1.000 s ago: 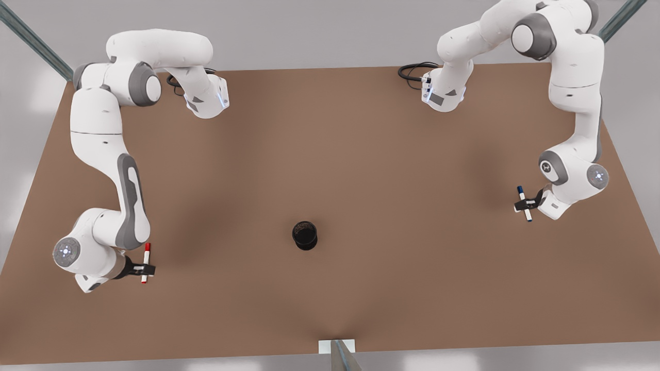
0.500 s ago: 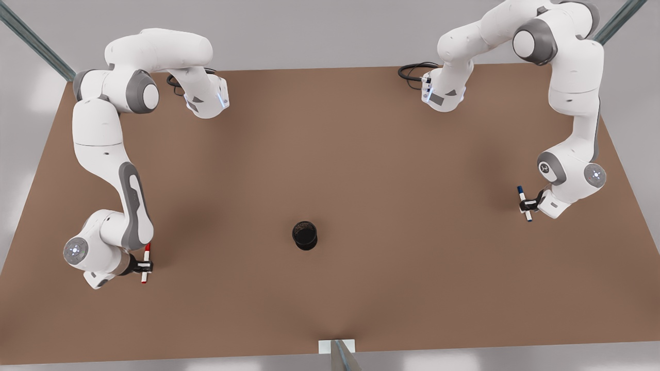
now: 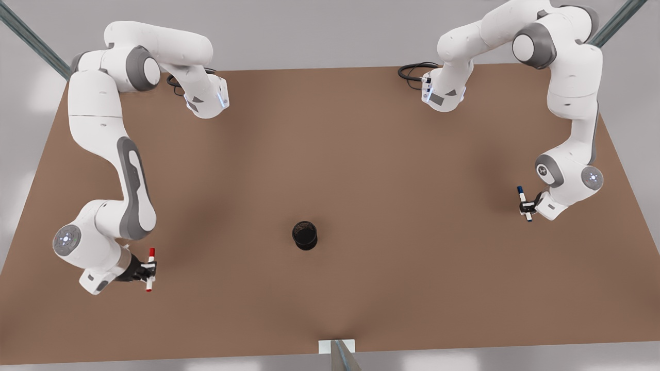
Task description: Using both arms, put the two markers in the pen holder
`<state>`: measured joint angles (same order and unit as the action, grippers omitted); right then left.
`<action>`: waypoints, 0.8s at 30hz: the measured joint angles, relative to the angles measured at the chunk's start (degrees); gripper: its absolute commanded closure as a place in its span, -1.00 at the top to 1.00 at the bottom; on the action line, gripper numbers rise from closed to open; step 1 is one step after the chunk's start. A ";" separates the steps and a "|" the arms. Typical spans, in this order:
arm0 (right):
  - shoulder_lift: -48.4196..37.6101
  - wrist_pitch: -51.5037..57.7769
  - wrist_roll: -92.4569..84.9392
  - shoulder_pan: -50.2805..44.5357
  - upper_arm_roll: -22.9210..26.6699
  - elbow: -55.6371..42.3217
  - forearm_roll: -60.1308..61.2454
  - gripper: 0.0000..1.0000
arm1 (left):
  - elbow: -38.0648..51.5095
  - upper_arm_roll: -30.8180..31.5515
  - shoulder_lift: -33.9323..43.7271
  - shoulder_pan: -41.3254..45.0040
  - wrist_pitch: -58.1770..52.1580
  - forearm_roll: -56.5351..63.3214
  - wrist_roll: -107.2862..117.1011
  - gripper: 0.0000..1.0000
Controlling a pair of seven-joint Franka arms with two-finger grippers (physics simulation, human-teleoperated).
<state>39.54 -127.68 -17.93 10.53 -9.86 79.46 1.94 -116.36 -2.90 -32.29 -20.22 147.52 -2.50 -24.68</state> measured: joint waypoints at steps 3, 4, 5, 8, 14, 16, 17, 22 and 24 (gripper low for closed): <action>-3.16 1.31 0.55 -0.02 -9.01 -0.06 -0.04 -0.57 | 0.01 0.00 -0.09 0.00 0.22 0.03 -0.15 -0.16; -3.35 0.98 1.01 -0.08 -12.17 -0.15 -0.10 -0.57 | 0.02 0.00 -0.09 0.01 0.27 0.06 -0.17 -0.16; -3.35 0.25 1.58 -0.91 -14.64 -0.21 -0.16 -0.57 | 0.00 0.00 -0.09 0.01 0.31 0.07 -0.21 -0.16; -3.34 -4.06 3.94 -7.80 -16.96 -0.74 -0.38 -0.57 | 0.00 0.00 -0.10 0.03 0.40 0.08 -0.30 -0.17; -1.70 -13.55 11.70 -18.29 -16.62 -0.39 -9.17 -0.57 | 0.06 0.00 -0.10 0.23 0.46 0.03 -0.48 -0.18; -0.09 -17.34 14.62 -19.47 -16.61 -0.07 -12.46 -0.57 | 0.06 0.00 -0.11 0.39 0.47 0.02 -0.45 -0.21; 1.03 -19.59 15.96 -19.91 -16.60 0.09 -13.60 -0.57 | 0.06 0.00 -0.11 0.42 0.47 0.02 -0.44 -0.24; 2.48 -32.56 22.08 -21.90 -14.59 6.52 -18.13 -0.57 | 0.06 0.00 -0.10 0.44 0.48 0.06 -0.35 -0.35; 1.86 -38.85 24.40 -21.82 -14.13 11.60 -18.93 -0.57 | 0.06 0.00 -0.10 0.43 0.50 0.10 -0.28 -0.38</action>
<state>41.40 -166.52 6.47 -11.29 -23.99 91.06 -16.99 -116.30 -2.90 -32.39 -19.79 148.02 -2.40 -24.96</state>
